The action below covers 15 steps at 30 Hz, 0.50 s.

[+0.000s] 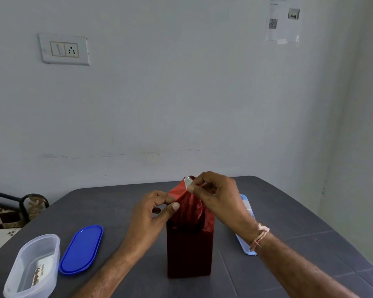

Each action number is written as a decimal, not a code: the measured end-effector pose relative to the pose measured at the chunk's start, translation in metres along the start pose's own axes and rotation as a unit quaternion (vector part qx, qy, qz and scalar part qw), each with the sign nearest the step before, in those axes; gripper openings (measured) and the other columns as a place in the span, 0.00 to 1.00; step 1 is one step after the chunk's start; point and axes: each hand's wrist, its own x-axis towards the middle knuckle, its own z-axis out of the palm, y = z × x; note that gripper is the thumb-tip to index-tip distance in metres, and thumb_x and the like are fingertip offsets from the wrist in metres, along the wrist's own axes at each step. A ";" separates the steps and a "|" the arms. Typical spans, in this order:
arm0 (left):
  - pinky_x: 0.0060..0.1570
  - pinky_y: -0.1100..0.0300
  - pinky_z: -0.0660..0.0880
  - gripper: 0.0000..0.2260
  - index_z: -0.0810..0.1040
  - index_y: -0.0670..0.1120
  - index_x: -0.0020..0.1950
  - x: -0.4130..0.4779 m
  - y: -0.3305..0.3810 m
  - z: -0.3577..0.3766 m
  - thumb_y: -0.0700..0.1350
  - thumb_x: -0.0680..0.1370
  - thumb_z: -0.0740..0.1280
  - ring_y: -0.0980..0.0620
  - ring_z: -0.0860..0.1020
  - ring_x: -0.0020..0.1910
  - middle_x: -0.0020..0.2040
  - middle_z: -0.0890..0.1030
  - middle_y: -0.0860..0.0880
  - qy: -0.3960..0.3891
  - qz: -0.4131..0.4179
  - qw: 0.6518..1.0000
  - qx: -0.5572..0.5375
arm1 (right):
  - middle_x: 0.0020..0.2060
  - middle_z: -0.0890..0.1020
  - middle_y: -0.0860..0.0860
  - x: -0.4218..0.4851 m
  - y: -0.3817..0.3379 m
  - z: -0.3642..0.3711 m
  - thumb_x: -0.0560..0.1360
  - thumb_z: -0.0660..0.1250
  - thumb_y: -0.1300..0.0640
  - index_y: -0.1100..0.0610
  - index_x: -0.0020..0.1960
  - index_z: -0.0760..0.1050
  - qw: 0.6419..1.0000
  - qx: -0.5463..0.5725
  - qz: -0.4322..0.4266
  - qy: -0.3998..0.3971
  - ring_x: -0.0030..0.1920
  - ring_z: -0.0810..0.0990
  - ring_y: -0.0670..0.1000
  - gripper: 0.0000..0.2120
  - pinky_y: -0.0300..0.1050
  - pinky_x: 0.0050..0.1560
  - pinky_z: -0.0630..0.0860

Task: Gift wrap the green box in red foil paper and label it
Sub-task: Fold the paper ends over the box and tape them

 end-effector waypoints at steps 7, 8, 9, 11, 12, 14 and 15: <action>0.51 0.56 0.78 0.08 0.85 0.58 0.44 0.000 0.004 0.000 0.60 0.74 0.70 0.58 0.81 0.52 0.49 0.83 0.60 0.003 -0.022 1.000 0.000 | 0.53 0.81 0.41 -0.028 0.014 -0.015 0.72 0.74 0.41 0.48 0.57 0.79 0.994 -0.008 0.037 0.098 0.54 0.80 0.42 0.17 0.39 0.46 0.79; 0.50 0.57 0.77 0.08 0.85 0.58 0.44 0.001 0.005 0.000 0.60 0.73 0.71 0.59 0.81 0.52 0.49 0.83 0.60 0.005 -0.024 1.000 0.001 | 0.52 0.81 0.41 -0.033 0.018 -0.015 0.71 0.75 0.41 0.48 0.55 0.80 0.994 -0.012 0.048 0.093 0.53 0.80 0.43 0.16 0.39 0.45 0.79; 0.50 0.57 0.77 0.08 0.85 0.58 0.44 0.001 0.005 0.001 0.60 0.73 0.71 0.59 0.81 0.52 0.49 0.83 0.61 0.005 -0.027 1.000 0.002 | 0.50 0.82 0.42 -0.037 0.022 -0.015 0.71 0.77 0.42 0.47 0.52 0.80 0.995 -0.016 0.061 0.080 0.51 0.81 0.43 0.14 0.38 0.45 0.79; 0.49 0.57 0.77 0.07 0.85 0.59 0.43 0.003 0.006 0.002 0.59 0.73 0.71 0.60 0.80 0.52 0.49 0.82 0.62 0.007 -0.028 1.000 0.007 | 0.46 0.83 0.43 -0.040 0.028 -0.012 0.70 0.79 0.46 0.46 0.46 0.81 0.995 -0.021 0.082 0.054 0.46 0.82 0.44 0.10 0.39 0.43 0.79; 0.49 0.57 0.78 0.06 0.84 0.59 0.43 0.003 0.007 0.002 0.59 0.73 0.71 0.60 0.80 0.52 0.49 0.82 0.62 0.008 -0.026 1.000 0.009 | 0.44 0.83 0.43 -0.039 0.030 -0.011 0.70 0.80 0.48 0.47 0.44 0.82 0.995 -0.023 0.087 0.047 0.45 0.82 0.44 0.08 0.40 0.43 0.80; 0.48 0.56 0.79 0.05 0.85 0.59 0.43 0.005 0.006 0.003 0.58 0.74 0.72 0.60 0.81 0.52 0.49 0.82 0.62 0.006 -0.025 1.000 0.014 | 0.42 0.83 0.44 -0.033 0.032 -0.009 0.71 0.79 0.51 0.48 0.40 0.82 0.995 -0.025 0.090 0.043 0.43 0.83 0.44 0.07 0.42 0.44 0.81; 0.47 0.56 0.79 0.05 0.85 0.59 0.44 0.006 0.005 0.003 0.57 0.74 0.72 0.60 0.81 0.52 0.50 0.82 0.62 0.004 -0.027 0.999 0.017 | 0.41 0.83 0.44 -0.031 0.033 -0.008 0.72 0.79 0.51 0.48 0.39 0.82 0.995 -0.027 0.090 0.041 0.43 0.83 0.44 0.07 0.42 0.44 0.80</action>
